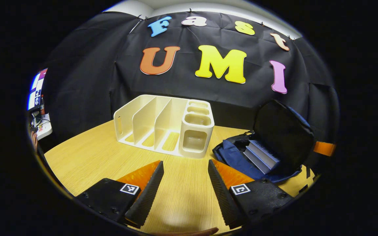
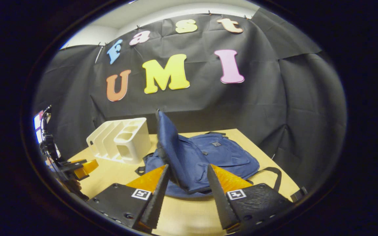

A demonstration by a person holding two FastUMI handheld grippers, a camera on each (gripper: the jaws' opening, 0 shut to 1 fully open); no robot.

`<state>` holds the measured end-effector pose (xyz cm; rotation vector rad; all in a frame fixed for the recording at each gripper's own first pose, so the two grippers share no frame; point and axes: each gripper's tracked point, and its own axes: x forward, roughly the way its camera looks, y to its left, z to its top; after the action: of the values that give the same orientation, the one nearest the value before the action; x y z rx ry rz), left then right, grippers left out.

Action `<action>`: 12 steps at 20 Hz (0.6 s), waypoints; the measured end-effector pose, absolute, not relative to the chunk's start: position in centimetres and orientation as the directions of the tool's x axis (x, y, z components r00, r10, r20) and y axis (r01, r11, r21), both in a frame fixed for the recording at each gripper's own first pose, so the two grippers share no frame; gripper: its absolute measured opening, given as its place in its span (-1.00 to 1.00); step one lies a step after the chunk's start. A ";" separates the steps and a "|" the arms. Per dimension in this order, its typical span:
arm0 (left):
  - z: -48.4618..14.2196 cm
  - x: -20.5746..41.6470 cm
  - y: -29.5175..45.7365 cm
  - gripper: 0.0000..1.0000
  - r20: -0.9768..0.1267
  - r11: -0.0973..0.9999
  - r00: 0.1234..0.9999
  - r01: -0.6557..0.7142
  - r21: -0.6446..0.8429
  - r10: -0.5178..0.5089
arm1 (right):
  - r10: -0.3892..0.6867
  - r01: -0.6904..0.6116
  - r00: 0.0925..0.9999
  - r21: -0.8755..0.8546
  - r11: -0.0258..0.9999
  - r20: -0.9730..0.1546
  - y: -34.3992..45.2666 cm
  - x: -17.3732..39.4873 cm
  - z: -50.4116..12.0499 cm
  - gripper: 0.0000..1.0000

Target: Open the schoolbag, grab two books from the bookshelf and put them into the schoolbag.

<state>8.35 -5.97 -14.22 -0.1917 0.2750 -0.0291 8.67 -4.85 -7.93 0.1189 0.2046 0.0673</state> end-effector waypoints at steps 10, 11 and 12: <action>-7.2 2.2 -4.3 0.96 -0.113 0.996 0.994 -0.008 -0.084 -0.001 | 0.084 -0.074 0.994 0.119 0.990 -0.074 -3.8 3.2 -5.3 0.93; -6.6 1.8 -4.4 0.96 -0.103 0.996 0.995 0.003 -0.090 -0.012 | 0.074 -0.067 0.996 0.118 0.991 -0.054 -4.0 2.2 -4.5 0.92; -6.1 2.2 -4.7 0.95 -0.107 0.995 0.994 0.025 -0.099 -0.036 | 0.079 -0.077 0.997 0.116 0.990 -0.014 -3.9 1.1 -3.3 0.92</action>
<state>2.23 -4.75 -6.08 -0.0978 0.1092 -0.0307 1.15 -3.91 -3.31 0.1159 0.0191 0.0780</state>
